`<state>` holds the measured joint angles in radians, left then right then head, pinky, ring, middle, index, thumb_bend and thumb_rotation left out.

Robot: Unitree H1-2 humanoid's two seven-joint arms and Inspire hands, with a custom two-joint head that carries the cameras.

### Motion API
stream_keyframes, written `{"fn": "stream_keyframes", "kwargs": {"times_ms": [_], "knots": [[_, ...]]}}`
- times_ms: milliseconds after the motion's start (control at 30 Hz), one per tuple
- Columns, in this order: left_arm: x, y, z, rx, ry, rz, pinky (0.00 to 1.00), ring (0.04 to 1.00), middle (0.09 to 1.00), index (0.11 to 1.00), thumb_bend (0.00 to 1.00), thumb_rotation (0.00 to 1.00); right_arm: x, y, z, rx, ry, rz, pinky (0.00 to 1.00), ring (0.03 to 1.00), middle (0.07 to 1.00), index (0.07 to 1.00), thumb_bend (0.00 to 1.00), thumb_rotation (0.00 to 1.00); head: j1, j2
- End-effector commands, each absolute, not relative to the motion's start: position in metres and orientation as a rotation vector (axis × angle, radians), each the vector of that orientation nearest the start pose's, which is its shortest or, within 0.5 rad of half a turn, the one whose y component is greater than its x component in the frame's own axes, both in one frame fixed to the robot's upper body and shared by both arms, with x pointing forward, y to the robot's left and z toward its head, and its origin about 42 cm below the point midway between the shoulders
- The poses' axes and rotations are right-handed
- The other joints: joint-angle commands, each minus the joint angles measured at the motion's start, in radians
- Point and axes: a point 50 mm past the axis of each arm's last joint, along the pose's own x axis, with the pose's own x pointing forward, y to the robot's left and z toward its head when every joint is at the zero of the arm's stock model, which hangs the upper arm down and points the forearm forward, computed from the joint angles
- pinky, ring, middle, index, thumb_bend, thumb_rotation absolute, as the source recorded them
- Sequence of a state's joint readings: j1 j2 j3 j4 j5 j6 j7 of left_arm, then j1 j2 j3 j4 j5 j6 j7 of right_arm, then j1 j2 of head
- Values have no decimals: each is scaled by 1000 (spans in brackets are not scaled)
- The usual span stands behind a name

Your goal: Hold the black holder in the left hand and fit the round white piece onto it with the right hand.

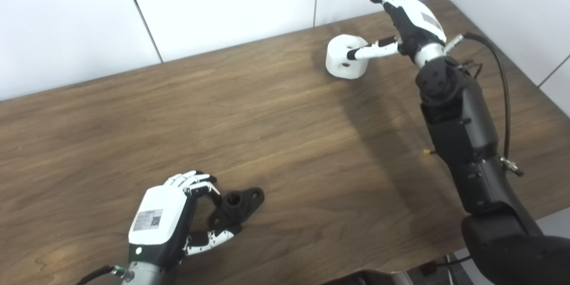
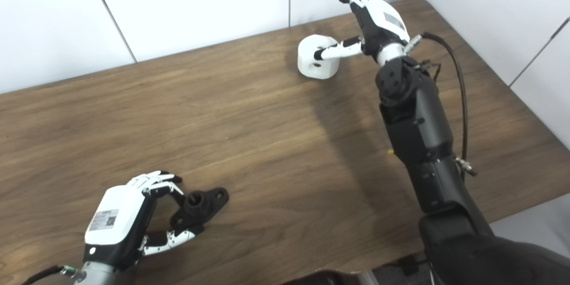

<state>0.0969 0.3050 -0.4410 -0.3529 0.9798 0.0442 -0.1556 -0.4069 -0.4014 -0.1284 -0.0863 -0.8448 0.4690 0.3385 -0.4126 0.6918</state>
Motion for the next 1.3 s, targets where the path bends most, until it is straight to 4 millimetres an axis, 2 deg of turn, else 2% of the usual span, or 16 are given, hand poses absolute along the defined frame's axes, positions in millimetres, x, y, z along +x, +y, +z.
{"fn": "stream_keyframes", "kwargs": {"times_ms": [0,333,733,967,1267], "knots": [[206,188,115,1257,-151,-547,830,826,746,487,520,49,393,-359,292,-1120,75,-300,812,1000,1000,867,903,377,1,0],[206,185,115,1247,-157,-540,826,827,748,487,520,49,407,-347,295,-1191,120,-228,826,1000,1000,838,970,353,9,-7],[205,181,116,1237,-155,-530,827,827,749,487,520,49,419,-335,281,-1223,154,-161,850,1000,990,786,933,333,24,-21],[205,181,118,1250,-163,-514,822,825,747,487,520,49,420,-335,267,-1239,168,-148,860,997,979,751,910,332,29,-20],[203,180,121,1245,-160,-510,831,830,751,487,520,48,420,-340,261,-1227,155,-159,848,985,965,738,886,359,31,-20]]}}
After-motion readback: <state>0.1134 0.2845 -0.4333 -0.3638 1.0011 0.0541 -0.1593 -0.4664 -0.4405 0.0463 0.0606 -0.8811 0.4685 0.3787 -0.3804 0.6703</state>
